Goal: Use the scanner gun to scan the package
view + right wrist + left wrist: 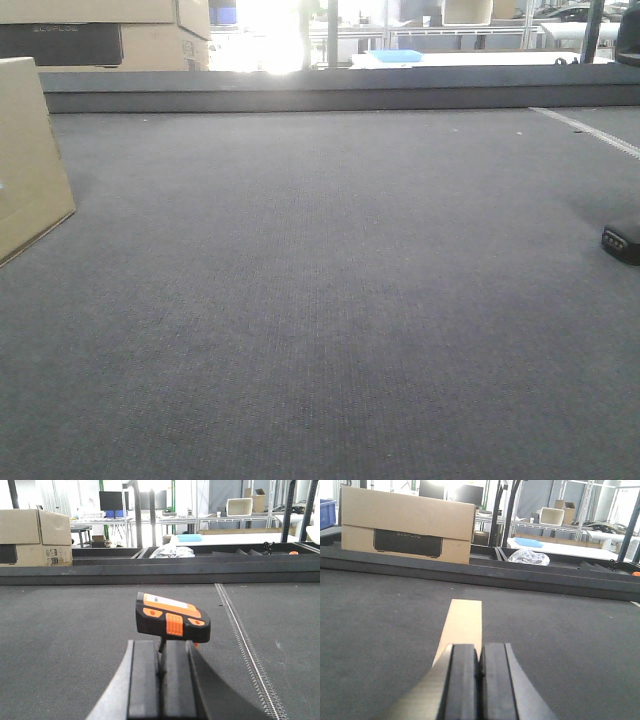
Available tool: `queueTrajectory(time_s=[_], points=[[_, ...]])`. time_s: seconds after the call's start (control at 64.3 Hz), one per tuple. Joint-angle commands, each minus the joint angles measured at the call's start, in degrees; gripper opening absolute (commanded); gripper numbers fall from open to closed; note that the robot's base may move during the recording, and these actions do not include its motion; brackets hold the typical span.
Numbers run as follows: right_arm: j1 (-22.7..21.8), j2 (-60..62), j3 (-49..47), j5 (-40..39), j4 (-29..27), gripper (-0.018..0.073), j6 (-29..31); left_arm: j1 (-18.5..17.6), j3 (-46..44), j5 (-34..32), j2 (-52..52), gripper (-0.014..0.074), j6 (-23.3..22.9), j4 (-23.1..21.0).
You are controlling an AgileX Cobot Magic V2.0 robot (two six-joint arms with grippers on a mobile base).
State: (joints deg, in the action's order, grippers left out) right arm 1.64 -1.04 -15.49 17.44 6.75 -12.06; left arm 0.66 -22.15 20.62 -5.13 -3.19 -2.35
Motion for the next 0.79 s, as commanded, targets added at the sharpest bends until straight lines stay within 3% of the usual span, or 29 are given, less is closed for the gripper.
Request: queueTrajectory(time_s=[0.0, 0.684, 0.777], points=[[0.1, 0.3, -0.5, -0.7, 0.0, -0.0169, 0.2, 0.3, 0.1, -1.0, 0.4, -0.0111, -0.3, -0.4], [0.1, 0.9, 1.9, -1.6, 0.0, -0.0169, 0.3, 0.3, 0.1, -1.0, 0.4, -0.0111, -0.3, -0.4], [0.1, 1.0, 4.9, -4.8, -2.9, -0.0169, 10.2, 0.3, 0.1, -1.0, 0.4, -0.0111, -0.3, -0.4]])
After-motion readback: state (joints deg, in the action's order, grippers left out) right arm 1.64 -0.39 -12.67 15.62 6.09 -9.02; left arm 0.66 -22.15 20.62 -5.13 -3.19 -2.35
